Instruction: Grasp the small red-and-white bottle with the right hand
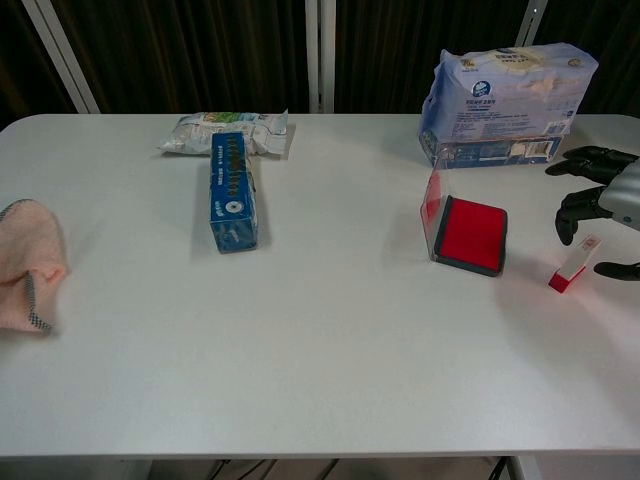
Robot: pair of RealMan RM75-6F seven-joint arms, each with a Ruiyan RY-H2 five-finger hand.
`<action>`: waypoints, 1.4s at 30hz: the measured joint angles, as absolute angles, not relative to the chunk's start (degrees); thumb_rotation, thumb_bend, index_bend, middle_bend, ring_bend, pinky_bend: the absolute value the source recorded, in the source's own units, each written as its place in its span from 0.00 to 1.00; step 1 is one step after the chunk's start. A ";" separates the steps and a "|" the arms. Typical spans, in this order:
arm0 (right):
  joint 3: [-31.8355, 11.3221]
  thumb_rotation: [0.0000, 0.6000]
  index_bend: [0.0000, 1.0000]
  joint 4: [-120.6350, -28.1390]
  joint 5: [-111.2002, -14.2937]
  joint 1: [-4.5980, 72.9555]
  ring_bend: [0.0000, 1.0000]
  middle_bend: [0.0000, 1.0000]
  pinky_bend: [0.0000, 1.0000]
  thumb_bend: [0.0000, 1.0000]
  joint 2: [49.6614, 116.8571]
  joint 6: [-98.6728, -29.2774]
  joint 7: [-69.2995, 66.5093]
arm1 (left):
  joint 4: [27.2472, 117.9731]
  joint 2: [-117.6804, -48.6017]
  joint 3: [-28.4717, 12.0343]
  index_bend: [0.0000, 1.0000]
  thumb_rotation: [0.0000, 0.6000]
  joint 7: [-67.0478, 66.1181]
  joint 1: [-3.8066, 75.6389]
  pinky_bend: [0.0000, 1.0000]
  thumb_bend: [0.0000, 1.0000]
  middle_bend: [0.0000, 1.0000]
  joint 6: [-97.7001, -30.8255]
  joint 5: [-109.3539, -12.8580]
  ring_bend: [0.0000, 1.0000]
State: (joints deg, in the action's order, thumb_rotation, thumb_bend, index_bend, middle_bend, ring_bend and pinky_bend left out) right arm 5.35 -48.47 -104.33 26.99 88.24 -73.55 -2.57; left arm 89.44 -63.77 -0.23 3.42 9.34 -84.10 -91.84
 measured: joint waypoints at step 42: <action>6.69 1.00 0.62 -41.90 -102.21 27.29 0.16 0.53 0.00 0.25 93.06 -76.08 -5.81 | 89.45 -63.22 -0.25 0.06 0.99 4.14 9.30 0.18 0.02 0.09 -84.26 -91.88 0.08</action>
